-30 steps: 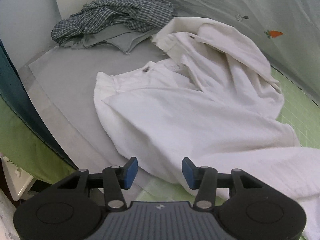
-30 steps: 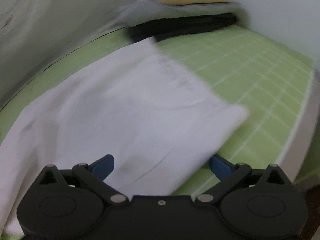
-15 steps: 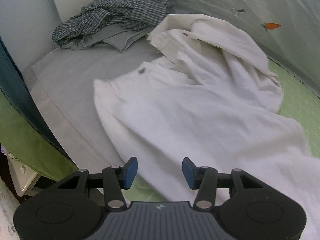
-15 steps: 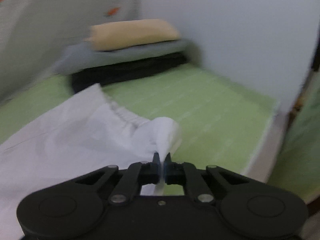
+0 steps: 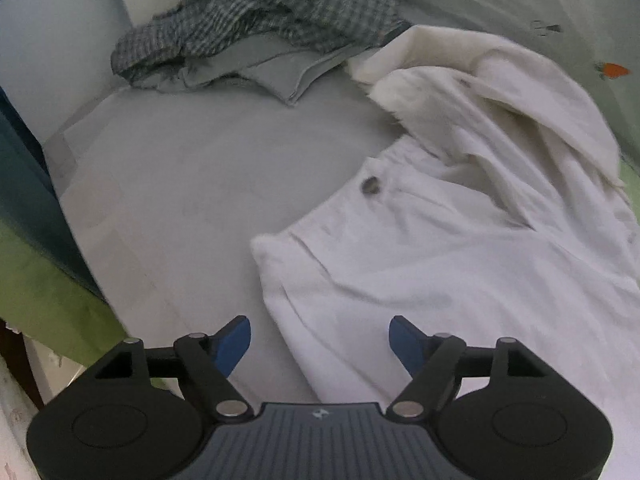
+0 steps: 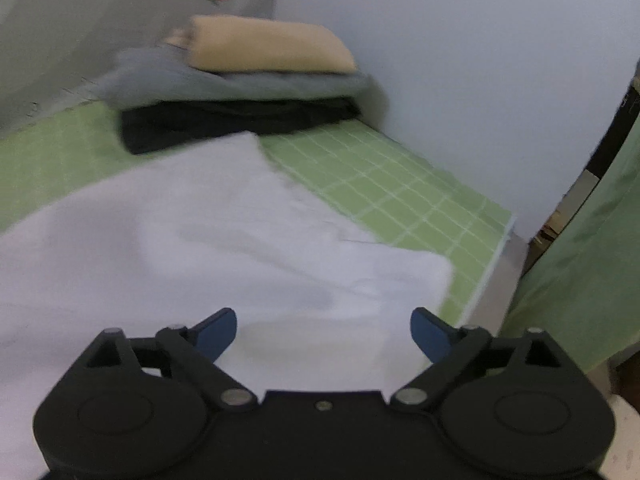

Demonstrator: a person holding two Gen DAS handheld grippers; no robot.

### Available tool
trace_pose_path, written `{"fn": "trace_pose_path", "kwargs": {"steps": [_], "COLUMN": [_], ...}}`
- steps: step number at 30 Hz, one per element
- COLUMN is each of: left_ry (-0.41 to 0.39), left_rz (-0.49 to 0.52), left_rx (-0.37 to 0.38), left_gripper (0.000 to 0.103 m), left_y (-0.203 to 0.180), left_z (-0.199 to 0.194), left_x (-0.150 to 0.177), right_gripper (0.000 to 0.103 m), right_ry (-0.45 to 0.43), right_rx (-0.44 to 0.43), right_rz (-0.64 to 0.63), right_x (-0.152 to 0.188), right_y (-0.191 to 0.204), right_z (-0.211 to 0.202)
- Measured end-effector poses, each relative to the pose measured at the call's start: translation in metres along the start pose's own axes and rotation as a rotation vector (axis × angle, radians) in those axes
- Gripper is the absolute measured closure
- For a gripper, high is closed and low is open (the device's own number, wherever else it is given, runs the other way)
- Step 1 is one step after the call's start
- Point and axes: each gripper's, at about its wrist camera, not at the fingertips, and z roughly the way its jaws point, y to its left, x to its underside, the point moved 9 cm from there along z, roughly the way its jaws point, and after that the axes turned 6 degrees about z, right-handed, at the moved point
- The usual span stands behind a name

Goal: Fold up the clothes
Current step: 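Release the white shirt with the right gripper while the left gripper grasps the trousers waistband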

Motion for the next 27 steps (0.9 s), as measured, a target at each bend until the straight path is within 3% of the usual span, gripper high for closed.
{"fn": "trace_pose_path", "kwargs": {"steps": [4,7,8,9,10,12,14,22,27], "left_ry": [0.065,0.100,0.094,0.079,0.066,0.038,0.011,-0.023,-0.007], "left_rz": [-0.061,-0.041,-0.032,-0.026,-0.017,0.007,0.014,-0.139,-0.227], "left_rx": [0.049,0.095,0.106,0.116,0.121,0.104,0.082,-0.029,0.012], "left_gripper": [0.024,0.026,0.048,0.062,0.065,0.085,0.085,0.085,0.071], "left_y": [0.021,0.022,0.022,0.021,0.020,0.021,0.025,0.091,0.105], "left_z": [0.032,0.045,0.046,0.045,0.043,0.037,0.031,0.020,0.017], "left_x": [-0.014,-0.016,-0.016,-0.017,-0.018,-0.019,-0.020,-0.011,-0.004], "right_gripper": [0.005,0.005,0.005,0.005,0.005,0.005,0.005,0.005,0.003], "right_ry": [-0.013,-0.014,-0.012,-0.011,-0.013,-0.023,-0.025,-0.010,0.017], "right_rx": [-0.079,-0.125,-0.144,-0.161,-0.178,-0.212,-0.246,-0.369,-0.437], "right_rz": [-0.044,-0.098,-0.114,-0.130,-0.149,-0.186,-0.235,-0.320,-0.347], "right_x": [0.007,0.018,0.021,0.025,0.029,0.036,0.043,0.063,0.079], "right_y": [0.054,0.094,0.108,0.120,0.132,0.156,0.177,0.228,0.241], "right_z": [-0.035,-0.056,-0.063,-0.069,-0.075,-0.087,-0.096,-0.119,-0.123]}}
